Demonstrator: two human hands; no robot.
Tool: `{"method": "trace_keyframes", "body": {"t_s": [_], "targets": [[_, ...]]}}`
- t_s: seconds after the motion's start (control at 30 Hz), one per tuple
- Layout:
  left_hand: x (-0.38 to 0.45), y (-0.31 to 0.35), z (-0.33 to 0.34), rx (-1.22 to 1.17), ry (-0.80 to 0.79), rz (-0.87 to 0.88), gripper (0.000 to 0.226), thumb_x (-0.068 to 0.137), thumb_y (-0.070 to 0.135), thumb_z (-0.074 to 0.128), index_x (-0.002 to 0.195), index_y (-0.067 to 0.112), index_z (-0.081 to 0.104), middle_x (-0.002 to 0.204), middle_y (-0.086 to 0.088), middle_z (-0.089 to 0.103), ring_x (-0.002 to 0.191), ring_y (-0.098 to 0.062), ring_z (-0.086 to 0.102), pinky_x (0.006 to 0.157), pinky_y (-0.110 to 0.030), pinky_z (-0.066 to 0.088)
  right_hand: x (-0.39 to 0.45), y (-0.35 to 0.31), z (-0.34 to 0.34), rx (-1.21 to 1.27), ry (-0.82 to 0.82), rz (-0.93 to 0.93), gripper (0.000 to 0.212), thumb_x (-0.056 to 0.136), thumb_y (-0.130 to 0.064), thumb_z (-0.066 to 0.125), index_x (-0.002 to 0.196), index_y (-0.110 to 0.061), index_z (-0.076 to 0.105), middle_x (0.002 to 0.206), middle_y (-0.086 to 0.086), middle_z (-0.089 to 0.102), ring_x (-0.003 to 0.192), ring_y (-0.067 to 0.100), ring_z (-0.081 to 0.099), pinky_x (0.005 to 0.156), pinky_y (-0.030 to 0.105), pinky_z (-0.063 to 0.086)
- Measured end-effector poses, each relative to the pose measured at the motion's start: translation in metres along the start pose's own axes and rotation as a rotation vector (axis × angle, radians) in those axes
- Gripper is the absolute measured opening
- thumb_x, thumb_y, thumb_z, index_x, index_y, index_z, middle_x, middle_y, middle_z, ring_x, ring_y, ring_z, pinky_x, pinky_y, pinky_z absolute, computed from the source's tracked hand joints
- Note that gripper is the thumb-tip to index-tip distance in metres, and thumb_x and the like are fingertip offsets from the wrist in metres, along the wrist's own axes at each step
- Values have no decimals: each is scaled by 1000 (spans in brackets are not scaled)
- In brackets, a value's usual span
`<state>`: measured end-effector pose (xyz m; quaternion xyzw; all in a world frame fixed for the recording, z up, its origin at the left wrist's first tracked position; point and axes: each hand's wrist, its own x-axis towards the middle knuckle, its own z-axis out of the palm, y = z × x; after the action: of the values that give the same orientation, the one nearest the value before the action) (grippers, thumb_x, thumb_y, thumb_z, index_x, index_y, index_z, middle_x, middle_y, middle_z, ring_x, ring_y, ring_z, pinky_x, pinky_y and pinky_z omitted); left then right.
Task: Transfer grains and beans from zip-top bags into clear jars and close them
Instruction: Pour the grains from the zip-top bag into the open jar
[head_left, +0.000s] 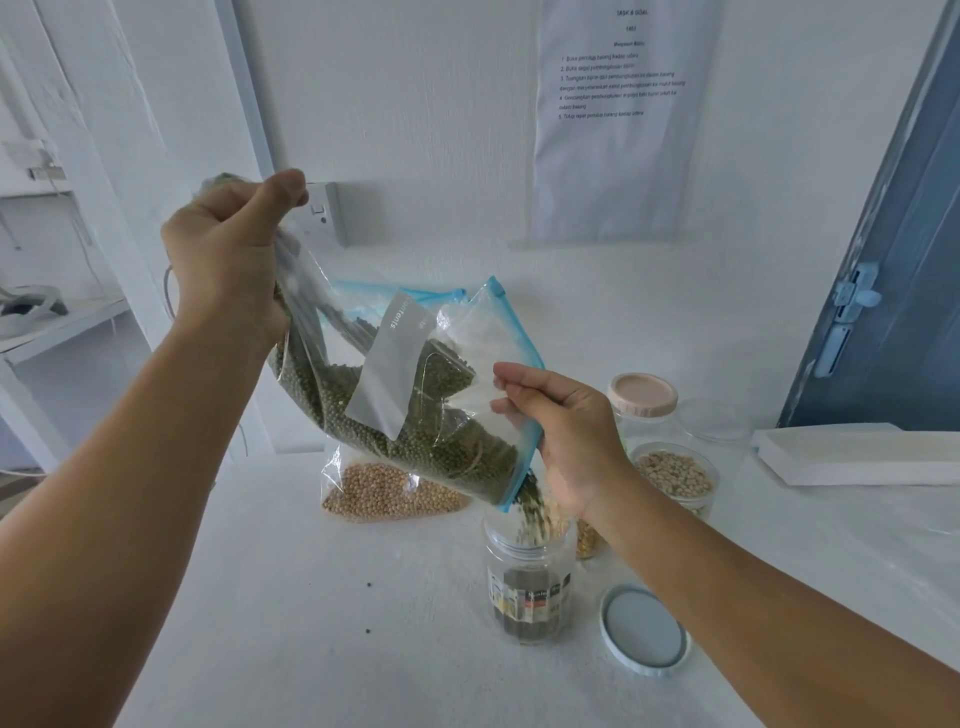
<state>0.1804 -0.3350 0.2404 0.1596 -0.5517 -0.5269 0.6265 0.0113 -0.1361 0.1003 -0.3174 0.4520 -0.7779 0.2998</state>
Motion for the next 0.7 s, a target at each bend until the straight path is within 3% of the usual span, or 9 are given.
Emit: {"method": "trace_keyframes", "body": {"t_s": [0.1, 0.33, 0.7], "targets": [[0, 0, 1, 10, 3, 2, 28, 74, 23, 92, 54, 22, 72, 78, -2, 71, 72, -25, 54, 72, -40, 50, 0, -2, -4, -48, -8, 3, 28, 94, 3, 66, 97, -19, 84, 105, 10, 79, 90, 22, 74, 102, 37, 55], [-4, -2, 5, -5, 0, -4, 30, 79, 20, 90, 54, 23, 74, 69, 5, 71, 63, -18, 54, 70, -37, 47, -4, -1, -4, -17, -17, 36, 28, 95, 6, 64, 98, -16, 82, 105, 10, 79, 89, 20, 75, 88, 25, 59], [-2, -2, 1, -3, 13, -17, 21, 75, 22, 91, 60, 21, 77, 65, 2, 65, 60, -20, 50, 70, -39, 46, -5, -3, -2, -27, -18, 35, 28, 95, 7, 63, 100, -14, 81, 103, 8, 80, 88, 18, 75, 85, 22, 59]]}}
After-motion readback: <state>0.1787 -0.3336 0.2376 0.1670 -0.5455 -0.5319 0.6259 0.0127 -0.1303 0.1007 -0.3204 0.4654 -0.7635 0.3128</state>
